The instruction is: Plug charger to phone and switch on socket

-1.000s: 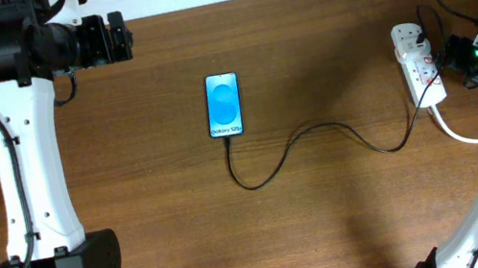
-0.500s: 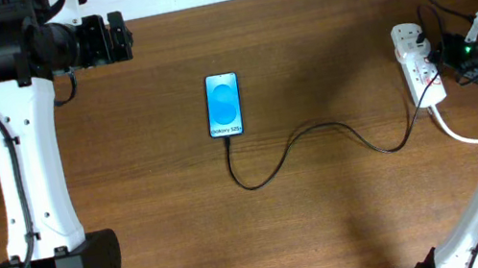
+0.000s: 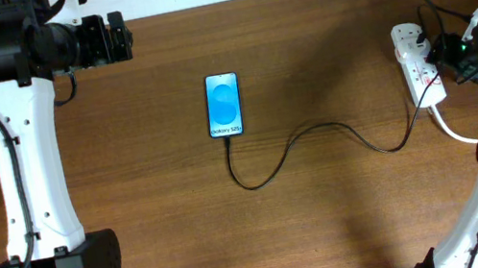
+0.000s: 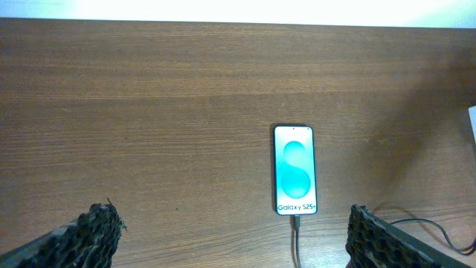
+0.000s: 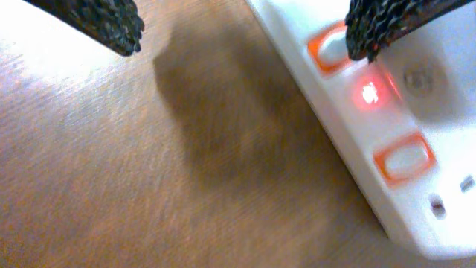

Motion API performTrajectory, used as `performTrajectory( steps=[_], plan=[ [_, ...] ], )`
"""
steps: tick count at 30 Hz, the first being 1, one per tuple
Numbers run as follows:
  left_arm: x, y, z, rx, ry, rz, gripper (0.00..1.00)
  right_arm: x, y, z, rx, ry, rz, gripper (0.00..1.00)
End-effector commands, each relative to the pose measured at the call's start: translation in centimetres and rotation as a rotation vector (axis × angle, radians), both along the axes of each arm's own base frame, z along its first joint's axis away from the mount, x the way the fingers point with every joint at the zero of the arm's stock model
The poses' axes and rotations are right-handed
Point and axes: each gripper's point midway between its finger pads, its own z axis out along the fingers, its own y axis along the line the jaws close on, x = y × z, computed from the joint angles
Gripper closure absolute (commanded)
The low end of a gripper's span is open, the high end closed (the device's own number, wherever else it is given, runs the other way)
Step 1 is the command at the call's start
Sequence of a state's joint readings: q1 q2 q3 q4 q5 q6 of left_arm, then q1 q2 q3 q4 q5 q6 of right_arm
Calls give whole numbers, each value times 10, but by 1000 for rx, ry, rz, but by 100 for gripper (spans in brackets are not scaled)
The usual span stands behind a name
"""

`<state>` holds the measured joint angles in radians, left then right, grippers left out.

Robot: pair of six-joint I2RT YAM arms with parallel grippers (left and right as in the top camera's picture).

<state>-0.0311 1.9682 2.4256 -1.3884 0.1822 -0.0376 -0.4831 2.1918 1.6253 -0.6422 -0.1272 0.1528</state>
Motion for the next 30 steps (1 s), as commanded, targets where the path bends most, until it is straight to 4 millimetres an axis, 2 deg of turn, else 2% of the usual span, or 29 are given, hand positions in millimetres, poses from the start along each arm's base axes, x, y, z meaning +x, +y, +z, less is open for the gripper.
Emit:
performTrajectory(
  steps=[1, 5, 10, 11, 13, 14, 17, 19, 20, 21, 22, 24, 25, 27, 28, 30],
  plan=[
    [0, 4, 3, 13, -12, 1, 1, -23, 62, -45, 109, 140, 134, 10],
    [0, 4, 3, 13, -12, 1, 0, -25, 60, -44, 112, 147, 128, 9],
    [0, 4, 3, 13, -12, 1, 1, -14, 0, -1, 59, 41, -5, 9],
    [0, 4, 3, 13, -12, 1, 0, -12, -11, 10, 45, 17, -21, 9],
    [0, 4, 3, 13, -12, 1, 1, -10, -19, 29, 26, -12, -26, 9],
    [0, 4, 3, 13, -12, 1, 1, -10, -26, 52, 7, -43, -37, 9],
    [0, 4, 3, 13, -12, 1, 1, -18, -26, 111, -36, -96, -21, 9],
    [0, 4, 3, 13, -12, 1, 1, -34, -14, 182, -94, -185, -10, 9],
    [0, 4, 3, 13, -12, 1, 1, -42, -10, 207, -122, -221, 1, 9],
    [0, 4, 3, 13, -12, 1, 1, -54, -2, 241, -159, -275, 8, 7],
    [0, 4, 3, 13, -12, 1, 1, -70, 16, 278, -182, -345, 54, 5],
    [0, 4, 3, 13, -12, 1, 1, -110, 53, 324, -217, -406, 141, 5],
    [0, 4, 3, 13, -12, 1, 1, -127, 71, 334, -223, -410, 188, 5],
    [0, 4, 3, 13, -12, 1, 1, -168, 127, 349, -175, -424, 330, 2],
    [0, 4, 3, 13, -12, 1, 0, -188, 149, 352, -163, -417, 369, 2],
    [0, 4, 3, 13, -12, 1, 1, -218, 168, 351, -138, -389, 385, 1]
  ],
)
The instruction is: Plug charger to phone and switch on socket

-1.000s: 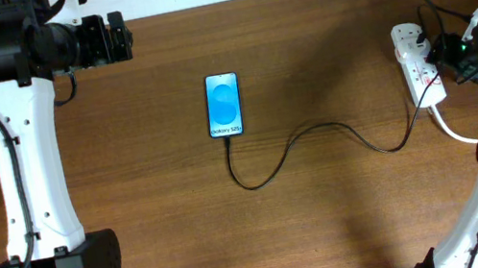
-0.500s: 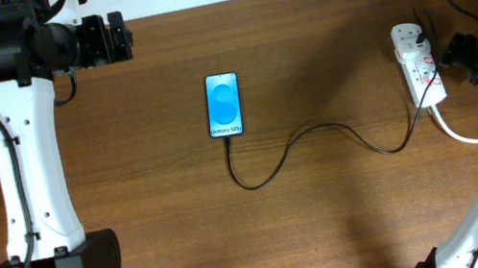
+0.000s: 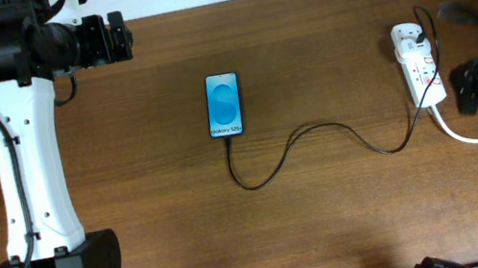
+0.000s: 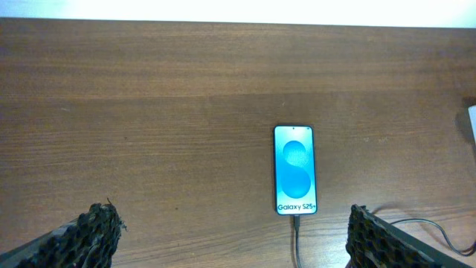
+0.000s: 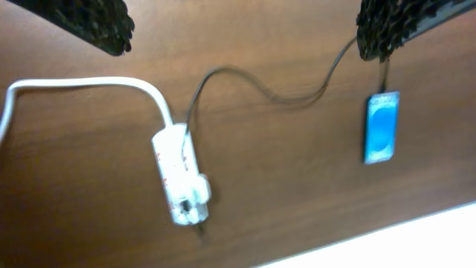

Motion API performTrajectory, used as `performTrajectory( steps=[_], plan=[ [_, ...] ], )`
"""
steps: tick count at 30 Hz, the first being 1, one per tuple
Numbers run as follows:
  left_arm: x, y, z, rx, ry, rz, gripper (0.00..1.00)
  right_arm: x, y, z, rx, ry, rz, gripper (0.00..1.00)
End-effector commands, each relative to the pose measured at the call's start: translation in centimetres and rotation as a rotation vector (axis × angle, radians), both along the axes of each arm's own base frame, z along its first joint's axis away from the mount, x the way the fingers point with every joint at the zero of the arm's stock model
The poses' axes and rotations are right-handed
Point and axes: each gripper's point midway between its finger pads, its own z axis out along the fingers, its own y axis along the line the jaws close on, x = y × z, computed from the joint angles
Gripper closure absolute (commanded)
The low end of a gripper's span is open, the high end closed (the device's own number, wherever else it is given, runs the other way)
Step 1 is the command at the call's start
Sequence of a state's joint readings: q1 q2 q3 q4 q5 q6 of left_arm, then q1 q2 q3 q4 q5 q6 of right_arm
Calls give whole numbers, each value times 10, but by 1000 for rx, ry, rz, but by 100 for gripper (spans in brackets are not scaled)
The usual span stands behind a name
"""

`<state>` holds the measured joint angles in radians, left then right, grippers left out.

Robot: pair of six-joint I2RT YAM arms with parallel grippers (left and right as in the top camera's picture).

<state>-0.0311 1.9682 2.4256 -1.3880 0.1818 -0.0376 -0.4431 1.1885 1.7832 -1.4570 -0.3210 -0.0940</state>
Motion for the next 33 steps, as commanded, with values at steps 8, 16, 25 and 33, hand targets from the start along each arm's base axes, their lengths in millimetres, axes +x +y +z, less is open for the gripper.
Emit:
performTrajectory(
  steps=[8, 16, 25, 33],
  plan=[
    [0, 4, 3, 13, -11, 0, 1, -11, 39, 1, -22, -34, 267, 2],
    [0, 4, 3, 13, -11, 0, 1, 6, 66, -61, -114, -489, 168, 2],
    [0, 4, 3, 13, -11, 0, 1, -4, 73, -128, -118, -931, 146, 2],
    [0, 4, 3, 13, -11, 0, 1, 1, 65, -178, -129, -858, 98, 1]
  ],
)
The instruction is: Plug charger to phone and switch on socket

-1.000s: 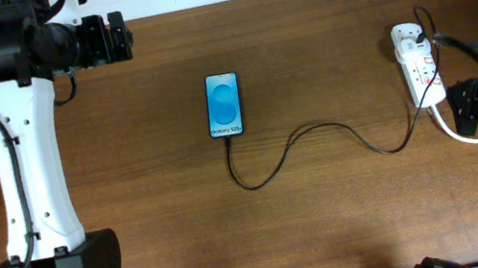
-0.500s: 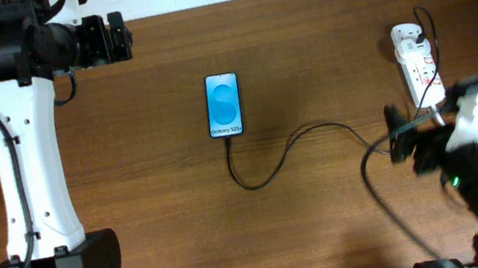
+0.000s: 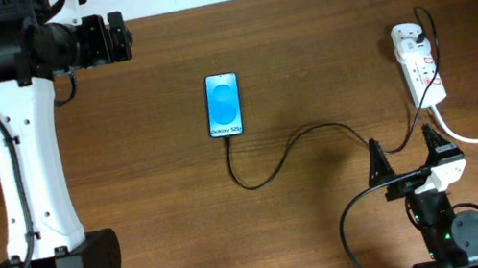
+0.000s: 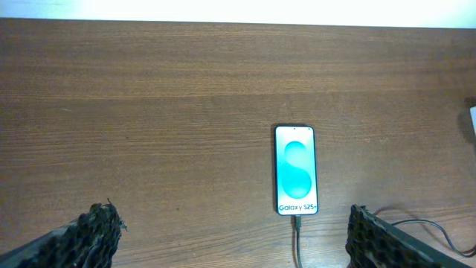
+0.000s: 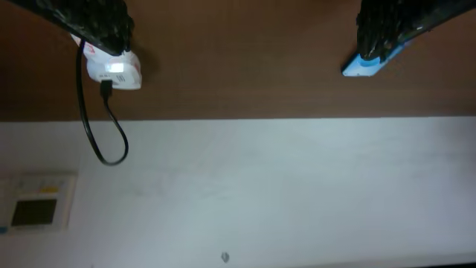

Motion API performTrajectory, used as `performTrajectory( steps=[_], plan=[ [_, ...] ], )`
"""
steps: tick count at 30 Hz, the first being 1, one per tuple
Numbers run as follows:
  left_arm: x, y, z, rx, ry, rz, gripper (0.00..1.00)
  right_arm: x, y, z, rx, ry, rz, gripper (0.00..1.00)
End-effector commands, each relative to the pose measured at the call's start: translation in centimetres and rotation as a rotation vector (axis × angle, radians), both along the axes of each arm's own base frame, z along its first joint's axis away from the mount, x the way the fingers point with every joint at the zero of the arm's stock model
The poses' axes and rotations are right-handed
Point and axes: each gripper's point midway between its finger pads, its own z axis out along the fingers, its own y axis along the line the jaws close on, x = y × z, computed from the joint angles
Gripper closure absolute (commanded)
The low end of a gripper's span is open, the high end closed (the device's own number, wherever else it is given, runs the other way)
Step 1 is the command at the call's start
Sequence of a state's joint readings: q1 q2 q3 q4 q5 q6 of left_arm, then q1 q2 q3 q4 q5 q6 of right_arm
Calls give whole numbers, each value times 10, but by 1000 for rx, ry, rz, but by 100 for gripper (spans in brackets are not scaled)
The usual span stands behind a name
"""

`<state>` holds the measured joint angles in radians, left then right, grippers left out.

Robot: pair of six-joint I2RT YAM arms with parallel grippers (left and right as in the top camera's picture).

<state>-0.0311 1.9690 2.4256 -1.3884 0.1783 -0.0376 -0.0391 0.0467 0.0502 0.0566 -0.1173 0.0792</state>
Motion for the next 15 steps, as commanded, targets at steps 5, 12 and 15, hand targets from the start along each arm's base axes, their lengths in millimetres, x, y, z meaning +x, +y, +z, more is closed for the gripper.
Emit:
performTrajectory(
  steps=[5, 12, 15],
  plan=[
    [0, 3, 3, 10, -12, -2, 1, 0, -2, -43, 9, 130, -16, 1],
    [0, 3, 3, 10, -12, -1, 1, 0, -2, -43, 9, 130, -16, 2],
    [0, 3, 3, 10, -12, -2, 1, 0, -2, -43, 9, 130, -16, 2]
  ],
)
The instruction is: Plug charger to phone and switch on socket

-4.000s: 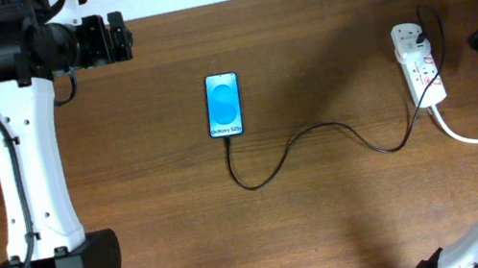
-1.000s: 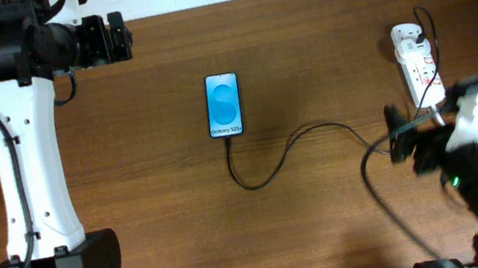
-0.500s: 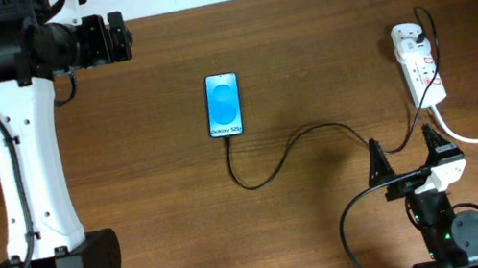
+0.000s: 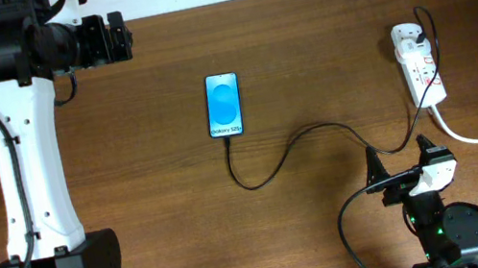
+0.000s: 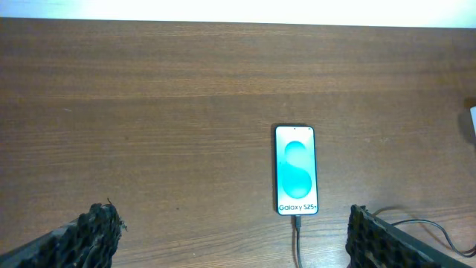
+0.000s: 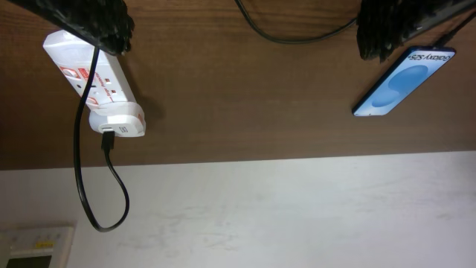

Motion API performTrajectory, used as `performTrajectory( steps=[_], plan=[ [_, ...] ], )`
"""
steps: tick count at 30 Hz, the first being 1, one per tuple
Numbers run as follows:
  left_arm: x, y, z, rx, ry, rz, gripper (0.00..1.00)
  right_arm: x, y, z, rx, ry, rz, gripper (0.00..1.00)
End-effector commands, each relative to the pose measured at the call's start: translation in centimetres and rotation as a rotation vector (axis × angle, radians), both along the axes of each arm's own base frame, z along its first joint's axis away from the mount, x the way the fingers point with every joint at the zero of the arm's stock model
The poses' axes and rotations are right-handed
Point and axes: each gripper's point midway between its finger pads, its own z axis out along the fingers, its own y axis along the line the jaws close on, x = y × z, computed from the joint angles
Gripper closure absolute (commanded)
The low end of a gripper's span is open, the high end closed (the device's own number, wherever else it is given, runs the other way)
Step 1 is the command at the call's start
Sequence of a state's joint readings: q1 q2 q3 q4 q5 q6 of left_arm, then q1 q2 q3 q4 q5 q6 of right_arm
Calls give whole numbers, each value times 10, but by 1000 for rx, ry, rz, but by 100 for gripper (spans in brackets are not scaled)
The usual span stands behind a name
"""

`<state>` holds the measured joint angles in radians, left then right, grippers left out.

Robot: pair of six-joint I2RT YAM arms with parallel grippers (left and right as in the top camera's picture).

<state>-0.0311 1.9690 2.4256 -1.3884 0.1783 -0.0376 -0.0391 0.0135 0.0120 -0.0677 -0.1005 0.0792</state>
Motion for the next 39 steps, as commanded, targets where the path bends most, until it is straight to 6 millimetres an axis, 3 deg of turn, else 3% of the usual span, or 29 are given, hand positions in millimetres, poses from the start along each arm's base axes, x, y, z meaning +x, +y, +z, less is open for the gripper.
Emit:
performTrajectory(
  steps=[1, 8, 10, 13, 15, 17, 23, 26, 30, 34, 39],
  plan=[
    [0, 3, 3, 10, -12, -2, 1, 0, 1, -2, 4, 1, 0, 1],
    [-1, 3, 4, 9, -13, -2, 1, 0, 1, -2, 4, 1, 0, 2],
    [-9, 3, 14, 9, -32, -2, 1, 0, 1, -2, 4, 1, 1, 1],
    [-68, 19, -1, 83, 45, 22, 1, 0, 1, -2, 4, 1, 1, 2],
    [-134, 36, -16, 157, 81, 73, 1, 0, 1, -2, 4, 1, 0, 1],
    [-157, 48, -22, 200, -8, 118, 1, 0, 1, -2, 4, 1, 0, 2],
    [-182, 37, -43, 111, -781, 122, 1, 0, 1, -2, 4, 1, 0, 2],
    [-203, 25, -66, 245, -1006, -24, 1, 0, 1, -2, 4, 1, 1, 2],
    [-212, 29, -102, 391, -1032, -63, 1, 0, 1, -2, 4, 1, 0, 1],
    [-216, 34, -123, 407, -1048, -33, 1, 0, 1, -2, 4, 1, 0, 2],
    [-214, 38, -167, 405, -889, -37, 1, 0, 1, -2, 4, 1, 1, 1]
  ],
)
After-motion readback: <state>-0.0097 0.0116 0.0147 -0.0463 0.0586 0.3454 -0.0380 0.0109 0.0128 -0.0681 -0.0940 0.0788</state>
